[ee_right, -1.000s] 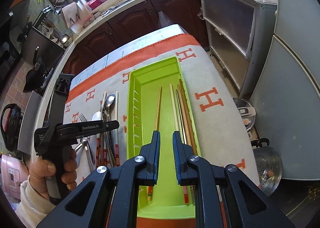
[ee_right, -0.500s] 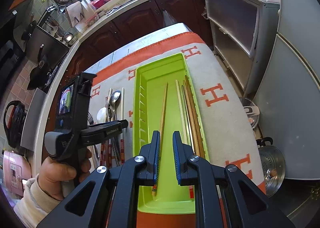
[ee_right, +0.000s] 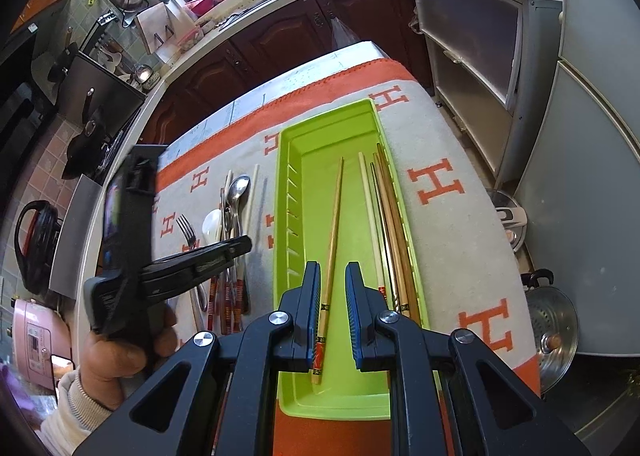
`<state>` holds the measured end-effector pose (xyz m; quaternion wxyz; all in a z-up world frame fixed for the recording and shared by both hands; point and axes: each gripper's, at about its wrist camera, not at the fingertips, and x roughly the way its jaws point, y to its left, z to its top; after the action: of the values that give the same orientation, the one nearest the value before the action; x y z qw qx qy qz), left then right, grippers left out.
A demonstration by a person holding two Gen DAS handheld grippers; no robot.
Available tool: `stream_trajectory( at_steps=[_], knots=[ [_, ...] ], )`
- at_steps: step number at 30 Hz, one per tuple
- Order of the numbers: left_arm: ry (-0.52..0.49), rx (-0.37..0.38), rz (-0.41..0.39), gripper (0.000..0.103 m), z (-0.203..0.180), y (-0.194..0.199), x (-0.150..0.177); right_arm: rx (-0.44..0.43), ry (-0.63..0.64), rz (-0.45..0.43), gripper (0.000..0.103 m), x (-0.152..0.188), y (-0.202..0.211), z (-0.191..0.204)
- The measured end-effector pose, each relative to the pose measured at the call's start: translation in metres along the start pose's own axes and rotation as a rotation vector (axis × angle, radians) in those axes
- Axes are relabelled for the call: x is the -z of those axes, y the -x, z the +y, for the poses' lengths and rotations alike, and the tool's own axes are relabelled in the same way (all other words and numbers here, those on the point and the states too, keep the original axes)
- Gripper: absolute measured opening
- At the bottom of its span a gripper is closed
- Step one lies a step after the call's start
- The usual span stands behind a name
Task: Organize utensils
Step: 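Lower the held chopstick into the green tray and open the left tool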
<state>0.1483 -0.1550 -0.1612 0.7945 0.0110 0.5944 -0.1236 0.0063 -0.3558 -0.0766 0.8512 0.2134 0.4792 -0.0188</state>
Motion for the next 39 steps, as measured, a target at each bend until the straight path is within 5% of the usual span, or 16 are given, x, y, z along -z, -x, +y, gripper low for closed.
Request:
stream_trajectory(
  at_steps=[9, 16, 27, 31, 39],
  knots=[
    [0.043, 0.183, -0.018, 0.003, 0.019, 0.060, 0.008, 0.010, -0.026, -0.020, 0.013, 0.003, 0.006, -0.007],
    [0.030, 0.290, -0.007, 0.003, -0.002, 0.074, 0.006, 0.019, -0.062, -0.035, 0.013, 0.007, 0.014, -0.012],
    [0.027, 0.311, 0.076, 0.005, -0.051, 0.026, -0.006, 0.044, -0.101, -0.054, 0.013, 0.016, 0.029, -0.025],
    [-0.001, 0.281, 0.063, 0.033, -0.057, 0.023, -0.001, 0.053, -0.101, -0.054, 0.013, 0.019, 0.032, -0.026],
    [-0.054, 0.226, 0.003, 0.044, -0.042, 0.048, 0.011, 0.055, -0.086, -0.043, 0.013, 0.018, 0.026, -0.014]
  ],
)
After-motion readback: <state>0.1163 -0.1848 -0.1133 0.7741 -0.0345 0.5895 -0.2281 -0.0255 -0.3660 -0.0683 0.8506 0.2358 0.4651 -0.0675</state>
